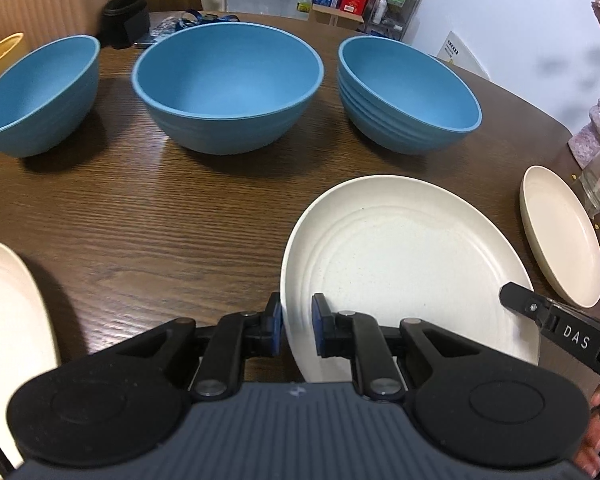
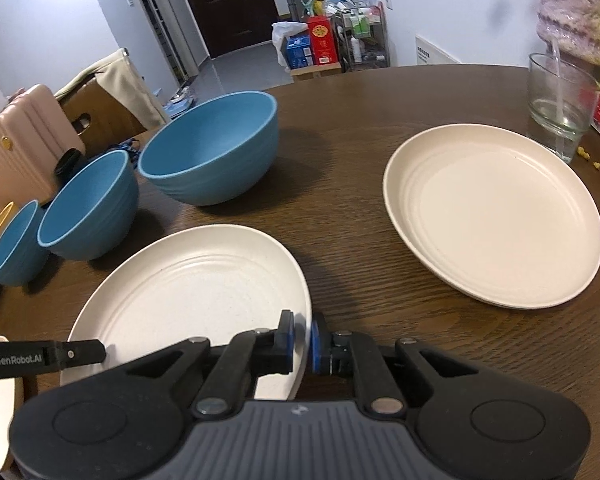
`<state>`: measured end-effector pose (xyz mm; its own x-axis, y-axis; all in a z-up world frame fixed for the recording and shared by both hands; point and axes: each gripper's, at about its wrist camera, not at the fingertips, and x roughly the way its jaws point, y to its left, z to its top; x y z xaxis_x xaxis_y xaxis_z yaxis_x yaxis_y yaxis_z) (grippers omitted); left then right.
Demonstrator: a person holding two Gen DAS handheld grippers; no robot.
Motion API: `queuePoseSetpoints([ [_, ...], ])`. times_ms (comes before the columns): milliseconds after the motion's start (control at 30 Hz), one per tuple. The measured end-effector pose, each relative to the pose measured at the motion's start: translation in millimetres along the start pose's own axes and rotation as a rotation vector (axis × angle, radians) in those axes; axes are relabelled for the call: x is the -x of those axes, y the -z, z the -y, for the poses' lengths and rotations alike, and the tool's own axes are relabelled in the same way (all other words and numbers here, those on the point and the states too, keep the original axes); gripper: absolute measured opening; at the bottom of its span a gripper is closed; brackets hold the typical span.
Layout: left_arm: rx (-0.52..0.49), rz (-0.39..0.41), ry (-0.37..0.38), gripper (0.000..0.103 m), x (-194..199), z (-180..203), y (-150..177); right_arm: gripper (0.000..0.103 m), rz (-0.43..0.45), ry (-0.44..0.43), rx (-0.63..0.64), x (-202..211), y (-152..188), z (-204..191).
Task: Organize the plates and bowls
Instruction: 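Drag the gripped cream plates toward the body while both tools hold their rims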
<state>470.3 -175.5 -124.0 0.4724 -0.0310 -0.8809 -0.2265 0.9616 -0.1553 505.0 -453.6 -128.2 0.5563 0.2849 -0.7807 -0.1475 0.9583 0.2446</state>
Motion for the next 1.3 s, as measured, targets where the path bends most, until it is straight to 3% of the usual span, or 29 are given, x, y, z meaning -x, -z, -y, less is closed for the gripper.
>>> queuePoseSetpoints([
  [1300,0.123,0.109,-0.104,0.016,76,-114,40,0.008,0.006,-0.145,0.178,10,24,-122],
])
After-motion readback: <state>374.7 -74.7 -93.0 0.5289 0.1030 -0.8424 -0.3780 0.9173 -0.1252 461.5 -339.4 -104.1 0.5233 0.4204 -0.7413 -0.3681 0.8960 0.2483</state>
